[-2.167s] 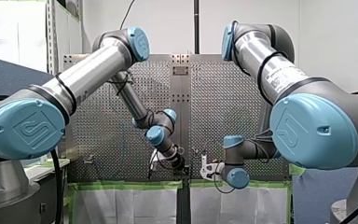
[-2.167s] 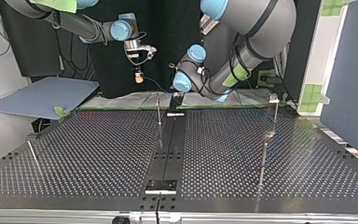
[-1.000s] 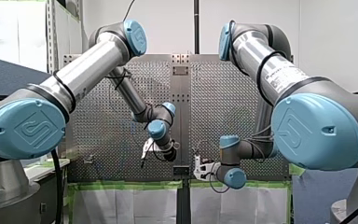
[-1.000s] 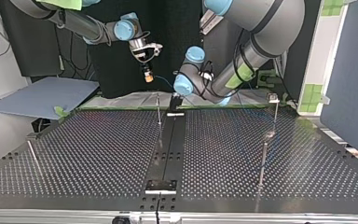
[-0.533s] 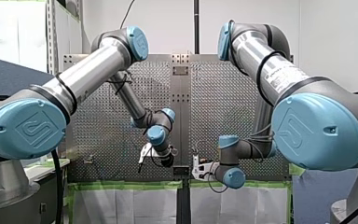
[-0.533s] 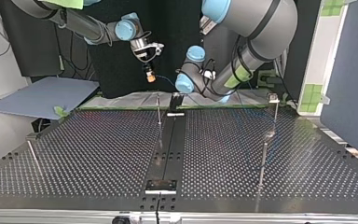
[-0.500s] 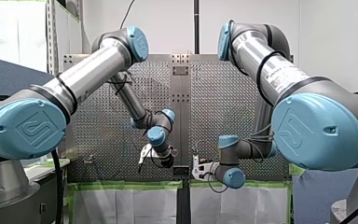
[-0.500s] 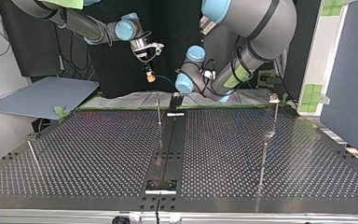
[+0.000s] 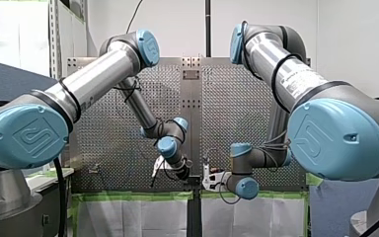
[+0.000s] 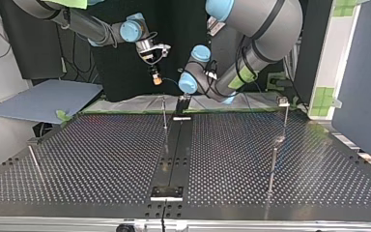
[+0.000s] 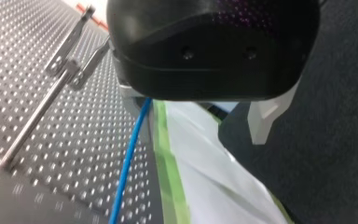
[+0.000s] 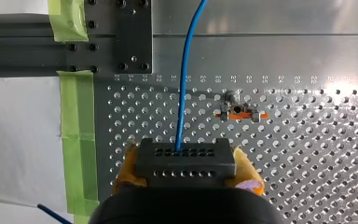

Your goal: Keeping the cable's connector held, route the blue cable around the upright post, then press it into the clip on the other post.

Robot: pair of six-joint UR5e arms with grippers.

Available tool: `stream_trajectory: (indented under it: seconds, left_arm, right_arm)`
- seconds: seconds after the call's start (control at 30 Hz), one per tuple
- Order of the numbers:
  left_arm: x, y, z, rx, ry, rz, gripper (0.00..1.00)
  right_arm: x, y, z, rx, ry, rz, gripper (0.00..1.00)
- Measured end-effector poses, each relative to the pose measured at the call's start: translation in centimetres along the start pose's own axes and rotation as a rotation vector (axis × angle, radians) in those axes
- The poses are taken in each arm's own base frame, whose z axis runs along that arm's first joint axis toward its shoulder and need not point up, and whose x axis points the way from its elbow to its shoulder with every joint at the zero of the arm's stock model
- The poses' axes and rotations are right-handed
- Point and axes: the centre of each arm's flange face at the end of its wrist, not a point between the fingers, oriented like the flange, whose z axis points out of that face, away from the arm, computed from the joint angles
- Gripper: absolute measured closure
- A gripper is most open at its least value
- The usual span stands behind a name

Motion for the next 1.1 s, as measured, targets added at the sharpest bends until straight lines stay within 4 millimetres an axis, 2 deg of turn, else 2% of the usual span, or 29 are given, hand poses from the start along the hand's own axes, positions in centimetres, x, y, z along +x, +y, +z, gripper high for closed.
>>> stream_trajectory:
  seconds: [0.23,0.53,0.57,0.6,0.63,0.67,0.7,0.73,0.8,0.83,0.87,0.9,0.93,0.97,1.1]
  left_arm:
    - [0.2,-1.3,-0.2,0.039,-0.006,-0.029,0.00]
    - [0.1,-1.2,-0.1,0.017,-0.023,-0.055,0.00]
    - [0.1,-1.2,-0.1,0.016,-0.023,-0.056,0.08]
    - [0.1,-1.1,-0.1,0.015,-0.024,-0.056,0.22]
    - [0.1,-1.1,0.0,0.014,-0.025,-0.056,0.22]
    - [0.1,-1.1,0.0,0.013,-0.025,-0.055,0.31]
    - [0.1,-1.1,0.0,0.012,-0.025,-0.055,0.45]
    - [0.1,-1.1,0.0,0.012,-0.026,-0.055,0.45]
    - [0.1,-1.1,0.0,0.012,-0.026,-0.054,0.65]
    - [0.1,-1.1,0.0,0.011,-0.026,-0.054,0.65]
    - [0.1,-1.1,0.0,0.010,-0.026,-0.054,0.80]
    - [0.1,-1.1,0.0,0.009,-0.026,-0.054,0.88]
    - [0.1,-1.1,0.0,0.007,-0.027,-0.054,0.88]
    - [0.0,-1.0,0.0,0.004,-0.027,-0.054,0.99]
    - [0.0,-0.8,-0.1,-0.018,-0.031,-0.053,0.99]
  right_arm:
    - [0.0,0.1,0.0,-0.012,0.000,0.000,1.00]
    - [0.0,0.2,0.0,-0.016,0.000,-0.001,1.00]
    - [0.0,0.2,0.0,-0.016,0.000,-0.001,1.00]
    - [0.0,0.2,0.0,-0.016,0.000,-0.001,1.00]
    - [0.0,0.2,0.0,-0.015,0.000,-0.001,1.00]
    - [0.0,0.2,0.0,-0.015,0.000,-0.001,1.00]
    - [0.0,0.2,0.0,-0.015,0.000,-0.001,1.00]
    - [0.0,0.2,0.0,-0.015,0.000,-0.002,1.00]
    - [0.0,0.2,0.0,-0.015,0.000,-0.002,1.00]
    - [0.0,0.2,0.0,-0.014,0.000,-0.002,1.00]
    - [0.0,0.2,0.0,-0.015,0.000,-0.002,1.00]
    - [0.0,0.2,0.0,-0.015,0.000,-0.002,1.00]
    - [0.0,0.2,0.0,-0.015,0.000,-0.002,1.00]
    - [0.0,0.2,0.0,-0.015,0.000,-0.002,1.00]
    - [0.0,0.2,0.0,-0.015,0.000,-0.002,1.00]
